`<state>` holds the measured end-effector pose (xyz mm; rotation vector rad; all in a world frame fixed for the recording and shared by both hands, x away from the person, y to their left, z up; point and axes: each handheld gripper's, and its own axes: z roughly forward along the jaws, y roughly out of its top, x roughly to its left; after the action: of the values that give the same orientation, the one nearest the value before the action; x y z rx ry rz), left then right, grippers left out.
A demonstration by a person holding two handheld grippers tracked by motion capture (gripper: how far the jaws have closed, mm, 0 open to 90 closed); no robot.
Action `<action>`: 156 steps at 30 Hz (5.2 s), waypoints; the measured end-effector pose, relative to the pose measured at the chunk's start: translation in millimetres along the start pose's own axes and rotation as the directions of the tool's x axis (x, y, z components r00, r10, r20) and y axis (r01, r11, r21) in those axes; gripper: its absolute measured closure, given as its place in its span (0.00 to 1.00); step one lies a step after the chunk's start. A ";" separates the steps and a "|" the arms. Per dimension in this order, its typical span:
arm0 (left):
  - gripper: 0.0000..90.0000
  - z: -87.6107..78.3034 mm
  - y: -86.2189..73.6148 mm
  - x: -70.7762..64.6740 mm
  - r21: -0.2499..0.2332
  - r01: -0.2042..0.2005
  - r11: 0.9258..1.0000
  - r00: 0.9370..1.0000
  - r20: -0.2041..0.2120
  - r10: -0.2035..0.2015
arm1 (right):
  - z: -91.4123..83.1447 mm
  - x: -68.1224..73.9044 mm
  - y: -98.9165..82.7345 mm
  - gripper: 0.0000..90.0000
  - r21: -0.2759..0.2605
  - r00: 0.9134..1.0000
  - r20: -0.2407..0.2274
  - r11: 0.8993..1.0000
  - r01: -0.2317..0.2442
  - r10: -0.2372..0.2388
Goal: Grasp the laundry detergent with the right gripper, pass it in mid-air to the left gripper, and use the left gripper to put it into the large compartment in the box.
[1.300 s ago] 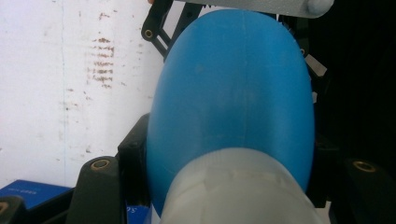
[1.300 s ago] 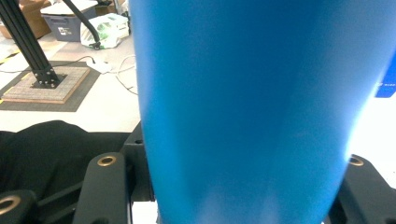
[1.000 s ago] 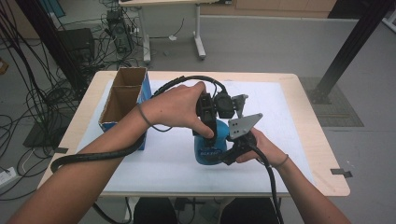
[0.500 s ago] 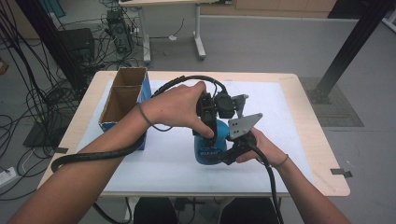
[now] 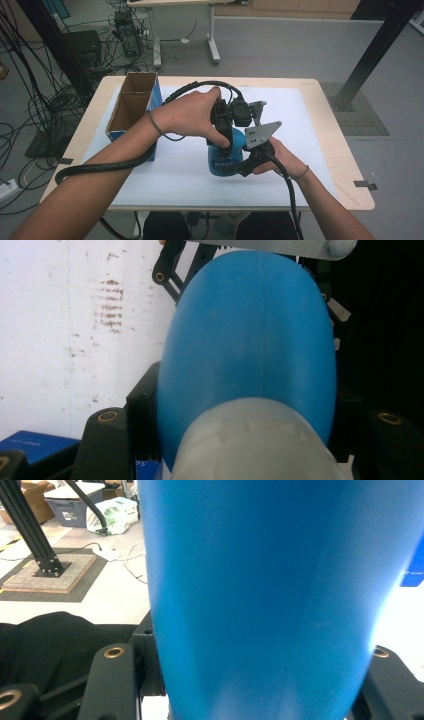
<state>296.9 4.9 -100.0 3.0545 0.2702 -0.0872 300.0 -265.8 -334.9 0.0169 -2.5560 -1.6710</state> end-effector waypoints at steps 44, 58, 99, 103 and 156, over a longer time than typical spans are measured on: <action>0.42 0.7 9.0 -3.9 0.037 0.015 0.999 1.000 -0.003 -0.015 | 1.0 10.6 -17.8 0.07 -0.080 0.993 0.035 0.991 -0.109 0.112; 0.42 -1.4 7.6 -1.5 0.035 0.022 0.999 1.000 -0.003 -0.022 | -5.5 10.9 -22.9 0.01 -0.090 0.995 0.039 0.992 -0.092 0.095; 0.42 -0.3 5.6 2.4 0.029 0.036 0.999 0.999 -0.002 -0.036 | -106.4 47.3 -73.0 0.01 -0.098 0.950 0.242 0.979 -0.177 0.196; 0.42 -1.9 7.9 1.8 0.038 0.048 0.998 0.999 -0.009 -0.048 | -110.8 50.8 -75.1 0.01 -0.102 0.945 0.257 0.978 -0.181 0.201; 0.42 -11.9 36.3 99.2 -0.094 0.747 0.658 0.652 -0.085 -0.753 | -118.1 59.5 -76.1 0.01 -0.085 0.874 0.412 0.965 -0.246 0.259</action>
<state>401.4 -12.6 -91.9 2.6583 1.5108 0.0591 247.2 -407.7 -353.4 -0.7276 -2.6606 -1.7616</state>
